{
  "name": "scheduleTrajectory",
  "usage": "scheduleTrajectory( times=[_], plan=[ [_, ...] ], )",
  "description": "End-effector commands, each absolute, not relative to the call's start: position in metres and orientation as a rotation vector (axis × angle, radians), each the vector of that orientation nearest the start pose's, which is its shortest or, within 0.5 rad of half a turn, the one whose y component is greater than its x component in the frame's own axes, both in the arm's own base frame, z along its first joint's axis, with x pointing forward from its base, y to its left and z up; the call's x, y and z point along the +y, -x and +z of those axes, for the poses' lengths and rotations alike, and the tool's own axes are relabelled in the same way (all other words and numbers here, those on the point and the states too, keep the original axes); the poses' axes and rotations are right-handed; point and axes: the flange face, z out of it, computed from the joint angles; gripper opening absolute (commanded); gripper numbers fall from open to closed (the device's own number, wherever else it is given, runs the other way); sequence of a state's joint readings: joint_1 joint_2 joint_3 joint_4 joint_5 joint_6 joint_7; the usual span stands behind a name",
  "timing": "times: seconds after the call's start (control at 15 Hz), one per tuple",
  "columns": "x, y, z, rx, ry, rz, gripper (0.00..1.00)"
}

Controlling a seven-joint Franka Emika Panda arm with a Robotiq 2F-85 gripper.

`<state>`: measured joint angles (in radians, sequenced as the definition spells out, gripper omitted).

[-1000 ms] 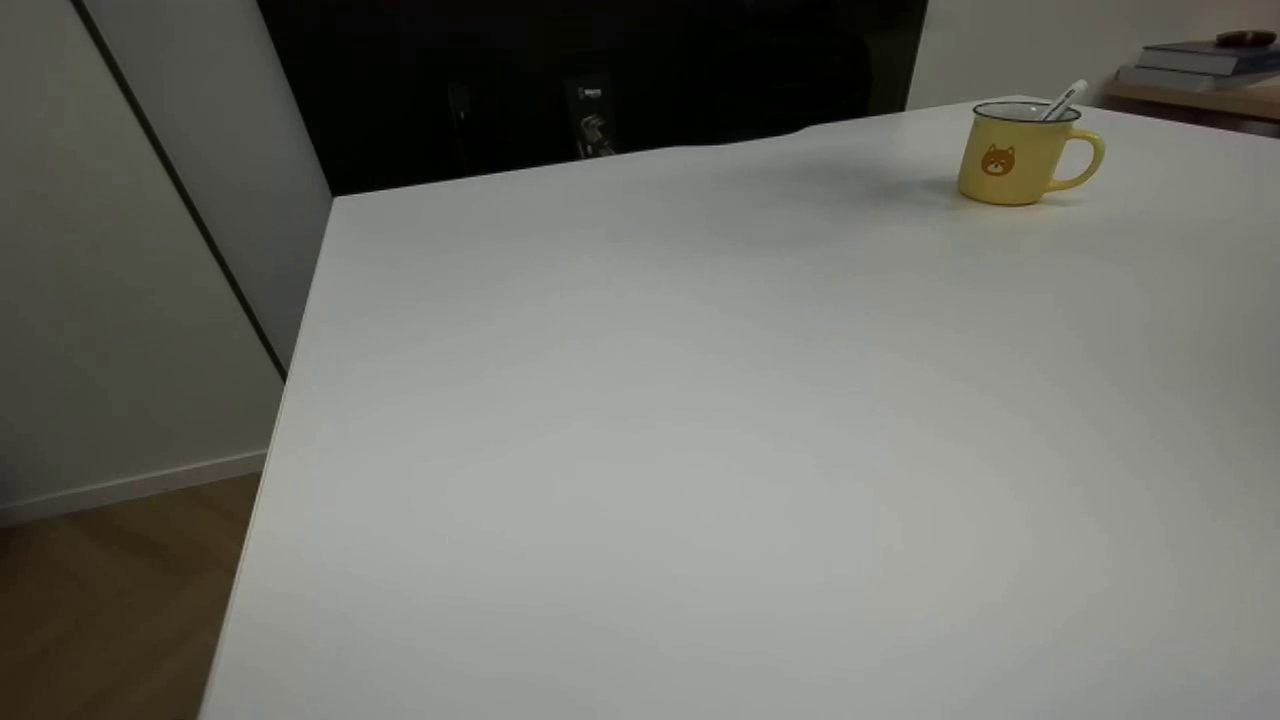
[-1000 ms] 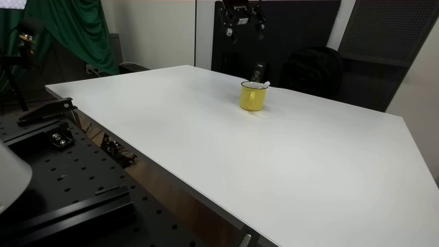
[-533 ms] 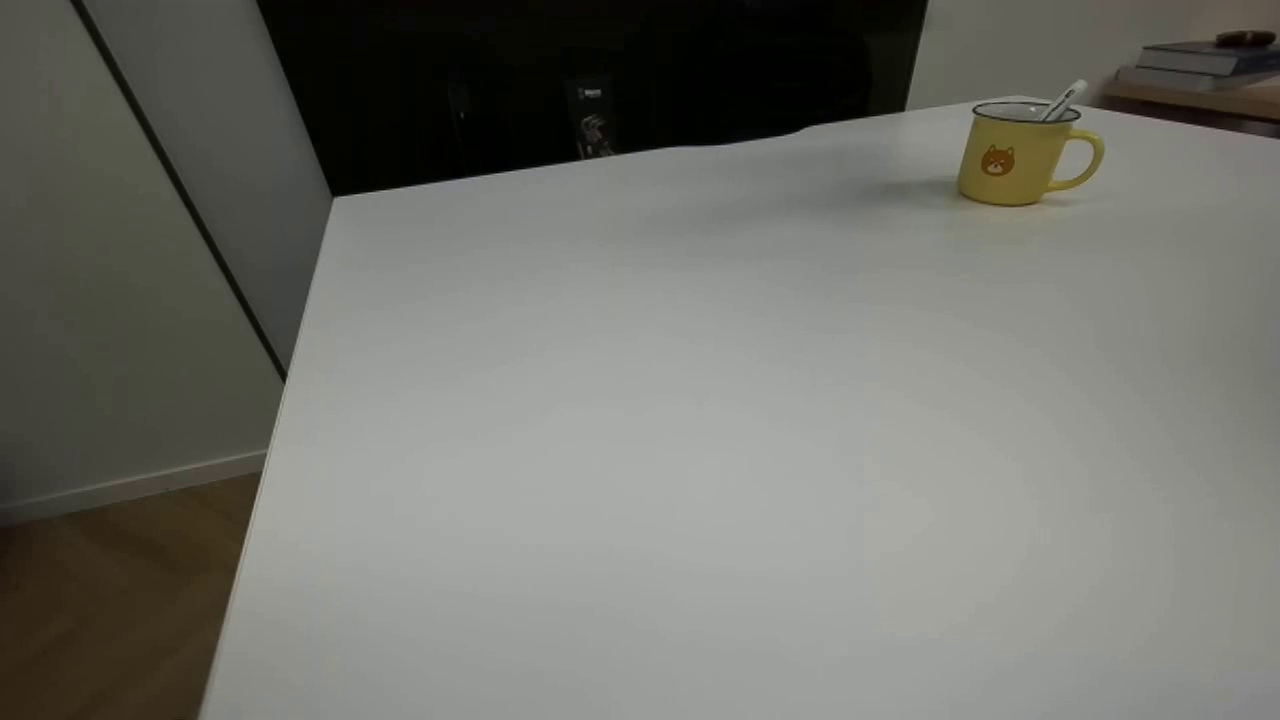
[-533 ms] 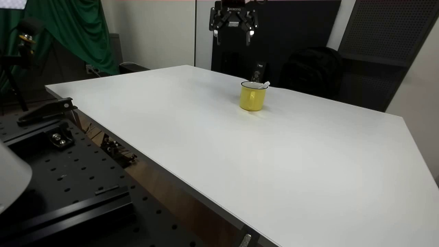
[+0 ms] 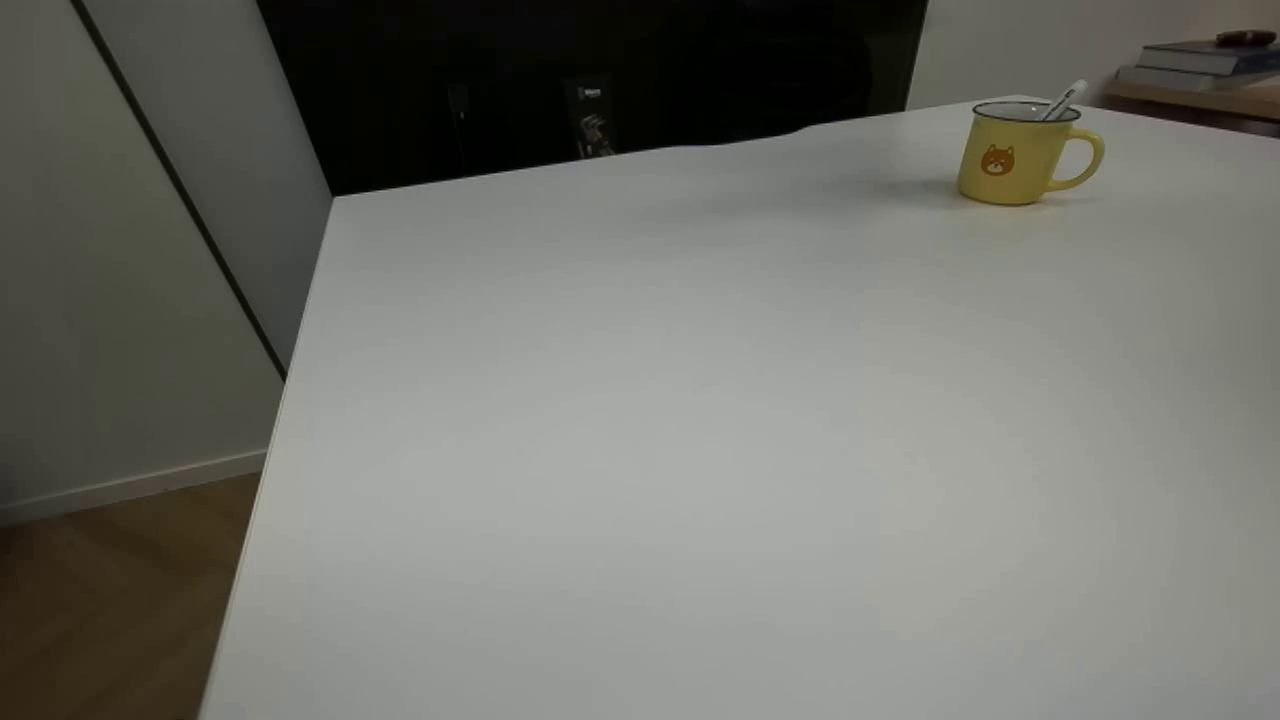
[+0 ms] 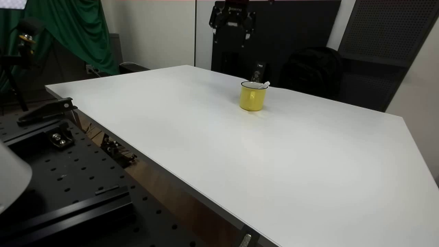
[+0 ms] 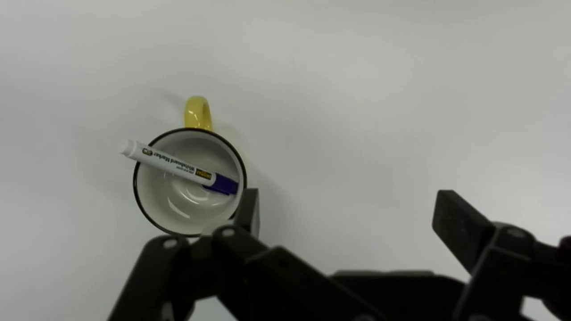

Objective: Put the blue marker in the yellow mug

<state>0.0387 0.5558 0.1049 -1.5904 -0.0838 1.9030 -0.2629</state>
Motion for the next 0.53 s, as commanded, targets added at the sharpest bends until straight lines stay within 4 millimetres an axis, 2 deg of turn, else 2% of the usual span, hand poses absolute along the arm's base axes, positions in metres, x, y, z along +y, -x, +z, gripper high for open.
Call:
scheduleTrajectory(
  times=[0.0,0.2,0.27,0.47],
  plan=[
    [0.08,-0.66,0.305,-0.435,3.05,0.193,1.0],
    [0.081,-0.665,0.306,-0.297,3.052,-0.002,1.0],
    [0.082,-0.672,0.298,-0.422,3.044,0.081,1.0],
    [0.082,-0.672,0.296,-0.368,3.049,0.019,1.0]
  ],
)
